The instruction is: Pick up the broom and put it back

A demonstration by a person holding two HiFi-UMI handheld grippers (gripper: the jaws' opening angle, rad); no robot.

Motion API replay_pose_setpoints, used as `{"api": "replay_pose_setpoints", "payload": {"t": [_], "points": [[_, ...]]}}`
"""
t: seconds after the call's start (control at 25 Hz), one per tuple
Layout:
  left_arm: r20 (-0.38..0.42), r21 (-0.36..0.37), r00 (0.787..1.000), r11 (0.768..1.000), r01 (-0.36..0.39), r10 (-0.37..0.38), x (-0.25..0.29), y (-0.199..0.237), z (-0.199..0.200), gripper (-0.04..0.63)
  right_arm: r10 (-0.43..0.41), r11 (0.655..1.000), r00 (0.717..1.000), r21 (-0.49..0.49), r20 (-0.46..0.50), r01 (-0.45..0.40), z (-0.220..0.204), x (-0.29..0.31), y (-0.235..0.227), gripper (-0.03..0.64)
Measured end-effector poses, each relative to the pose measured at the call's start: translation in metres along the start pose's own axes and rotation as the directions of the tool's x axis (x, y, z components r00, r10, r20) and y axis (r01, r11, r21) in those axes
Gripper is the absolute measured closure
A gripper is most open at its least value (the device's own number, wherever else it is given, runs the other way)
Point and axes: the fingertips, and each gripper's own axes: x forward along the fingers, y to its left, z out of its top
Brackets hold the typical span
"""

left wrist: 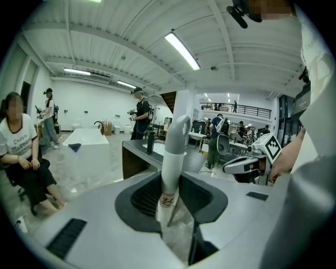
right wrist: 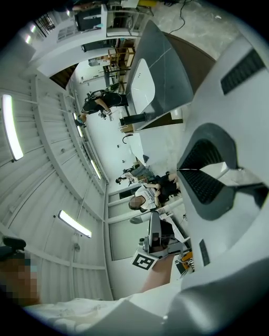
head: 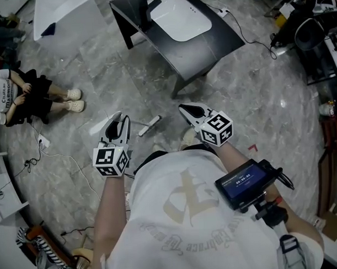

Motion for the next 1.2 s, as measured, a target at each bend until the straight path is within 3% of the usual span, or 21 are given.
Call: {"api": "replay_pose_setpoints", "payload": {"t": [0.32, 0.64, 1.2], "points": [[0.035, 0.007, 0.998, 0.999, -0.05, 0.05, -0.038, 0.026, -0.001, 0.485, 0.019, 0.999, 1.0, -0.044, 0.025, -0.018, 0.015, 0.014, 0.03, 0.598], [0.074, -0.011, 0.996, 0.999, -0.041, 0.042, -0.054, 0.038, 0.002, 0.485, 0.009, 0.999, 1.0, -0.047, 0.023, -0.008, 0.017, 0.021, 0.043, 0.598], [0.071, -0.041, 0.997, 0.999, -0.019, 0.022, -0.053, 0.052, 0.003, 0.486, -0.054, 0.997, 0.998, -0.045, 0.032, 0.055, 0.02, 0.019, 0.05, 0.598]]}}
